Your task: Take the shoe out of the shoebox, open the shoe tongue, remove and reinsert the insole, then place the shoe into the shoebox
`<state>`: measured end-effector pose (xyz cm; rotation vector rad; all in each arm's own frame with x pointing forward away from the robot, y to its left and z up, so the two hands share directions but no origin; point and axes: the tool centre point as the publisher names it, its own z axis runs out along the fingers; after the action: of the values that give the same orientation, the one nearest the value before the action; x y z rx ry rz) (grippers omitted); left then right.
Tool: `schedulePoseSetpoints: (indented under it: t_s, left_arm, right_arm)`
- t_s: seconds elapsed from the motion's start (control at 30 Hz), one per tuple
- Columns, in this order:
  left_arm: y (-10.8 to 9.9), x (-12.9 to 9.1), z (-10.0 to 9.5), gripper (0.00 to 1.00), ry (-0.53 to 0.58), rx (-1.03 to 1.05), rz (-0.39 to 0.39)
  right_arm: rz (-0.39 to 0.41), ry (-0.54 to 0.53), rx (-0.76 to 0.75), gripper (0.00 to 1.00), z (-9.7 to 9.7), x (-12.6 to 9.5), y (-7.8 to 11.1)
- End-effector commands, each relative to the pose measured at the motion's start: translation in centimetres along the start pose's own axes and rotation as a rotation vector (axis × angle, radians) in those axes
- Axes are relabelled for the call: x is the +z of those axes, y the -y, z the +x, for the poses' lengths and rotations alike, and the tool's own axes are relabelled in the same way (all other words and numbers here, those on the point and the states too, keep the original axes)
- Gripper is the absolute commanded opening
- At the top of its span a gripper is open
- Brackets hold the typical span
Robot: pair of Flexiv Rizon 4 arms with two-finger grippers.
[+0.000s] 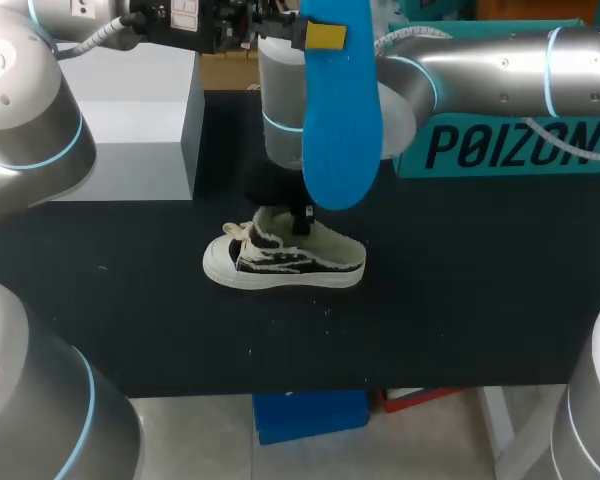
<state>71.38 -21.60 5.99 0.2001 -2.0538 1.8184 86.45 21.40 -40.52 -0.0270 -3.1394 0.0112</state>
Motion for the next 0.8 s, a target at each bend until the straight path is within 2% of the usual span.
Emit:
schedulePoseSetpoints:
  t_s: [0.03,0.47,0.63,0.67,0.7,0.73,0.8]
  left_arm:
    - [-0.1,0.2,-0.1,0.0,0.002,0.001,0.001]
    - [-0.1,0.2,-0.1,0.0,0.002,0.001,0.001]
    - [-0.1,0.2,-0.1,0.0,0.002,0.001,0.001]
    - [-0.1,0.2,-0.1,0.0,0.002,0.001,0.001]
    - [-0.1,0.2,-0.1,0.0,0.002,0.001,0.001]
    - [-0.1,0.2,-0.1,0.0,0.002,0.001,0.001]
    - [-0.1,0.2,-0.1,0.0,0.002,0.001,0.001]
  right_arm:
    - [-0.001,0.001,0.0,0.0,0.0,0.0,0.2]
    - [-0.008,-0.011,-0.01,0.0,0.3,-0.4,0.4]
    - [-0.054,0.021,0.044,0.0,0.9,-4.7,1.3]
    - [-0.022,0.02,0.065,0.0,1.0,-5.6,1.5]
    - [-0.009,0.054,0.075,0.0,1.1,-6.4,1.6]
    - [-0.013,0.038,0.097,0.0,1.3,-7.2,1.8]
    - [0.026,0.057,0.185,0.0,1.1,-8.4,2.2]
